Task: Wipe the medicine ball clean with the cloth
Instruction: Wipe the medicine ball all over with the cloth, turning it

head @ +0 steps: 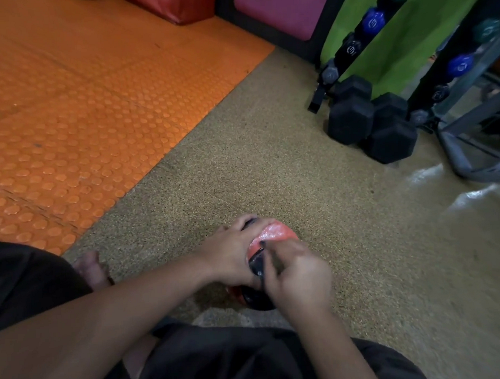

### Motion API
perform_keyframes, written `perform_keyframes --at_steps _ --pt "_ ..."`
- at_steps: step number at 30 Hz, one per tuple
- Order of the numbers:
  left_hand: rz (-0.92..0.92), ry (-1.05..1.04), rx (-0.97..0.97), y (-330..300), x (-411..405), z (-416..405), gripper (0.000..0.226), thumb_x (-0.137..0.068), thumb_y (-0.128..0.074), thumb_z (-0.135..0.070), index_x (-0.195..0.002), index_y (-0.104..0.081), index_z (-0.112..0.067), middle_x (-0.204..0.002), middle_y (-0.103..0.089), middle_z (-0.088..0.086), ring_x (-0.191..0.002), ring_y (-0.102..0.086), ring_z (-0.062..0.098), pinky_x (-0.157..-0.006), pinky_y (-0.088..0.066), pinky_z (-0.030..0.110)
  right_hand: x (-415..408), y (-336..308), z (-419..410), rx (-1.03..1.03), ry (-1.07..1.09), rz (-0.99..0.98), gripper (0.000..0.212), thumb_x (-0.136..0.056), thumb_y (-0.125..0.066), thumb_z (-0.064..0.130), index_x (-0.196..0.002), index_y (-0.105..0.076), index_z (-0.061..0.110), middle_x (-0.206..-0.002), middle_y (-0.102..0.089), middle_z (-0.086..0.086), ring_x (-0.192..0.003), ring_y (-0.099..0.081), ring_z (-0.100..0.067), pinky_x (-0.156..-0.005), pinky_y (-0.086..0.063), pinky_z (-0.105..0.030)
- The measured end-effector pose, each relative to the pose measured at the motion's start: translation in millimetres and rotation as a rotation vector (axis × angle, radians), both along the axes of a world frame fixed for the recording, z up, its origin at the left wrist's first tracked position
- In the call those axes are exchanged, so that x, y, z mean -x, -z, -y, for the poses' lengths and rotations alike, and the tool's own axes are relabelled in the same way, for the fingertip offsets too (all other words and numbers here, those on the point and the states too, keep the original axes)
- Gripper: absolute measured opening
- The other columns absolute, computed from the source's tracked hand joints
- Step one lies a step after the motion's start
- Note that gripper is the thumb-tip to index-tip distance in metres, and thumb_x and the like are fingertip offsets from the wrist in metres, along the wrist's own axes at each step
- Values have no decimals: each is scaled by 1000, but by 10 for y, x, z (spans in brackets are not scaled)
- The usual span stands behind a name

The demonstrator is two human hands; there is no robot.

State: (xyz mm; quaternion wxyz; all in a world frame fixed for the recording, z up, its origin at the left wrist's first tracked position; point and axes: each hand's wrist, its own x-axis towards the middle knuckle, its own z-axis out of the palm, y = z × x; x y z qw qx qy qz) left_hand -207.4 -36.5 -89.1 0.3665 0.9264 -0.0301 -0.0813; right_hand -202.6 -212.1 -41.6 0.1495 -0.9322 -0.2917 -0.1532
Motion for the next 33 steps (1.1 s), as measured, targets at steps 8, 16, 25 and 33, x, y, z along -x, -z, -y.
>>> perform_keyframes --at_steps 8,16,25,33 --pt "14 20 -66 -19 0 35 127 -50 -77 -83 -152 -3 -67 -167 -12 -16 -143 -45 36 -119 -37 55 -42 -32 110 15 -38 66 17 -88 -62 39 -92 -75 27 -81 -70 6 -61 -65 -22 -49 -49 -31" --pt "61 75 -95 -71 -25 22 122 -62 -77 -75 -158 -2 -59 -170 -14 -9 -151 -37 25 -124 -25 45 -28 18 107 75 -244 31 17 -91 -61 37 -98 -73 27 -87 -70 7 -73 -67 -18 -57 -53 -33" --pt "-37 -132 113 -85 189 -36 155 -37 -87 -87 -156 8 -61 -173 -7 -11 -156 -27 30 -121 -33 62 -663 15 538 -1151 560 -781 6 -95 -73 17 -92 -78 20 -97 -77 -7 -79 -71 -20 -66 -54 -29" --pt "-136 -317 481 323 346 -12 144 -31 -103 -64 -143 -13 -56 -138 -46 -24 -133 -51 11 -114 -41 31 -669 208 351 -1029 532 -993 12 -100 -65 13 -99 -77 9 -102 -78 -15 -99 -74 -33 -95 -58 -49"
